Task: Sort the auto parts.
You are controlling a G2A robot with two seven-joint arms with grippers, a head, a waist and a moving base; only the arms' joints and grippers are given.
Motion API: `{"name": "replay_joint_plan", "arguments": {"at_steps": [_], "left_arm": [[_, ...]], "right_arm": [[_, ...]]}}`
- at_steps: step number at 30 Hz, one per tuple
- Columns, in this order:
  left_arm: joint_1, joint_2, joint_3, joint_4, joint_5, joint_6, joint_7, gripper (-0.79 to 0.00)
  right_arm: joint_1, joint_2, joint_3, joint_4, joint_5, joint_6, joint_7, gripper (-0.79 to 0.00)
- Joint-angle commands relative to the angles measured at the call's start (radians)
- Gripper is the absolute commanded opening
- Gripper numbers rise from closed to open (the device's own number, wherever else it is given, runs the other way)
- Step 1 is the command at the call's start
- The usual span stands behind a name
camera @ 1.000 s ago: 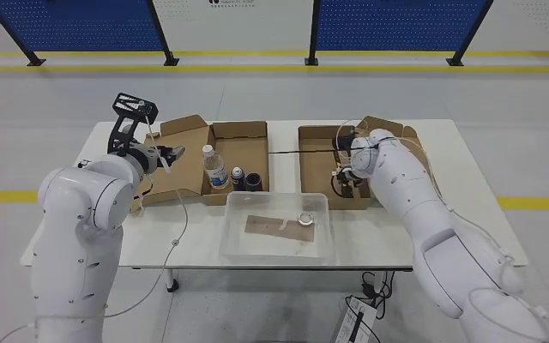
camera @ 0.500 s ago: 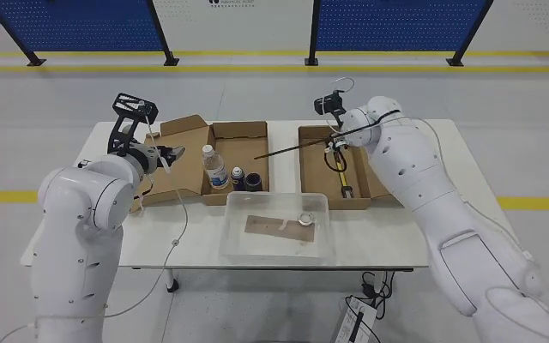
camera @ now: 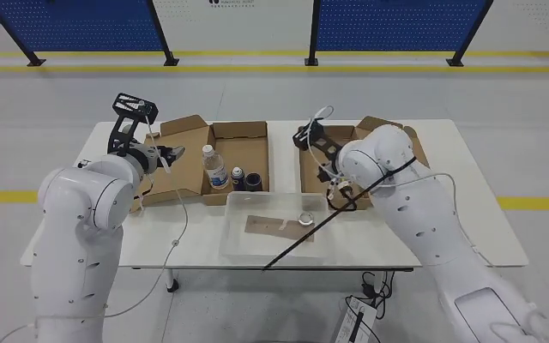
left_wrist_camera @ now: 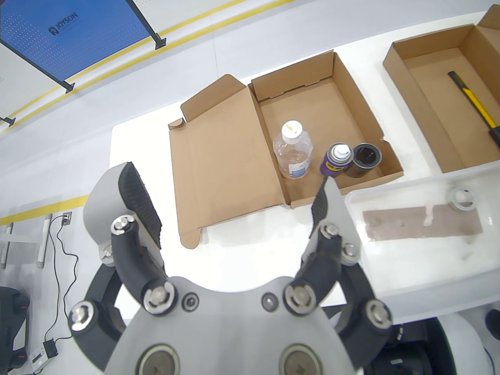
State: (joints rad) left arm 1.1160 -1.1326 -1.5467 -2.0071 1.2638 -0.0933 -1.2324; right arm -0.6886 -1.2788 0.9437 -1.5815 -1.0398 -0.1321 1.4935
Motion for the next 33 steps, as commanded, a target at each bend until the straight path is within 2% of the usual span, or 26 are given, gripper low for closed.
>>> {"name": "replay_joint_plan", "arguments": {"at_steps": [1, 10, 14, 18, 33], "left_arm": [[0.000, 0.000, 0.000, 0.000, 0.000, 0.000, 0.000, 0.000], [0.000, 0.000, 0.000, 0.000, 0.000, 0.000, 0.000, 0.000], [0.000, 0.000, 0.000, 0.000, 0.000, 0.000, 0.000, 0.000], [0.000, 0.000, 0.000, 0.000, 0.000, 0.000, 0.000, 0.000], [0.000, 0.000, 0.000, 0.000, 0.000, 0.000, 0.000, 0.000]], "right_arm": [[-0.023, 0.002, -0.004, -0.021, 0.001, -0.005, 0.004, -0.413], [-0.107, -0.001, -0.063, -0.085, 0.021, -0.006, -0.011, -0.422], [-0.130, -0.001, -0.071, -0.086, 0.034, -0.012, -0.056, -0.397], [-0.152, 0.001, -0.060, -0.082, 0.035, 0.004, -0.093, -0.406], [-0.192, -0.004, -0.088, 0.037, 0.051, -0.013, -0.194, -0.416]]}}
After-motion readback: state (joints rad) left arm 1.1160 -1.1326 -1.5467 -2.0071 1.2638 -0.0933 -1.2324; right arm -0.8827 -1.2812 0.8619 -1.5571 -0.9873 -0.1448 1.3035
